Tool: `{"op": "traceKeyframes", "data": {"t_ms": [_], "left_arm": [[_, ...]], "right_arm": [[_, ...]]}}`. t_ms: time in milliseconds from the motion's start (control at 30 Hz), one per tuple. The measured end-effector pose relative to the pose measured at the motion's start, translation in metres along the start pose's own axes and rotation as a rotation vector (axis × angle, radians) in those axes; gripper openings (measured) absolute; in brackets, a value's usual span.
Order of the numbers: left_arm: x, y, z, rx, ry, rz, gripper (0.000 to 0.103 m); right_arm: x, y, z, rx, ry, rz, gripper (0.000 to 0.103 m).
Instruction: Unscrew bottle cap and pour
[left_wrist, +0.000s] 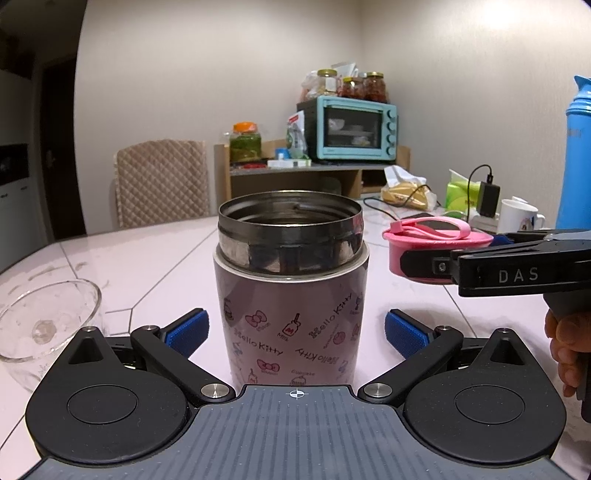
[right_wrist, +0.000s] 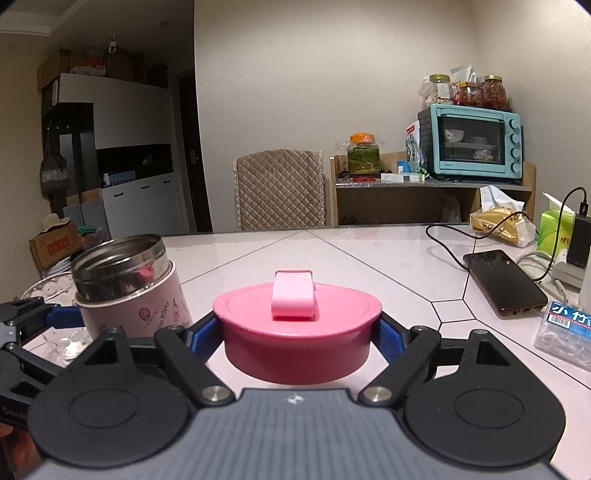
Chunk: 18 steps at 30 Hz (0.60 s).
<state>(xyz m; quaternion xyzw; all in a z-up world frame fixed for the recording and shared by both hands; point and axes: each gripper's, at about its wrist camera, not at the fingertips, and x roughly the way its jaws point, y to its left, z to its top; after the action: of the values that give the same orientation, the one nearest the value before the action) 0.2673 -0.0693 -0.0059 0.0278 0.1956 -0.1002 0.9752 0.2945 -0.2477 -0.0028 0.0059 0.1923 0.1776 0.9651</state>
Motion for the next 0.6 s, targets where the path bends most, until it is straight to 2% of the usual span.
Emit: {"op": "traceKeyframes", "data": {"t_ms": [600], "left_arm": [[0.004, 0.0, -0.005, 0.0, 0.024, -0.006, 0.103]], "right_arm": [[0.016, -0.002, -0.007, -0.001, 0.074, -0.002, 0.085]]}}
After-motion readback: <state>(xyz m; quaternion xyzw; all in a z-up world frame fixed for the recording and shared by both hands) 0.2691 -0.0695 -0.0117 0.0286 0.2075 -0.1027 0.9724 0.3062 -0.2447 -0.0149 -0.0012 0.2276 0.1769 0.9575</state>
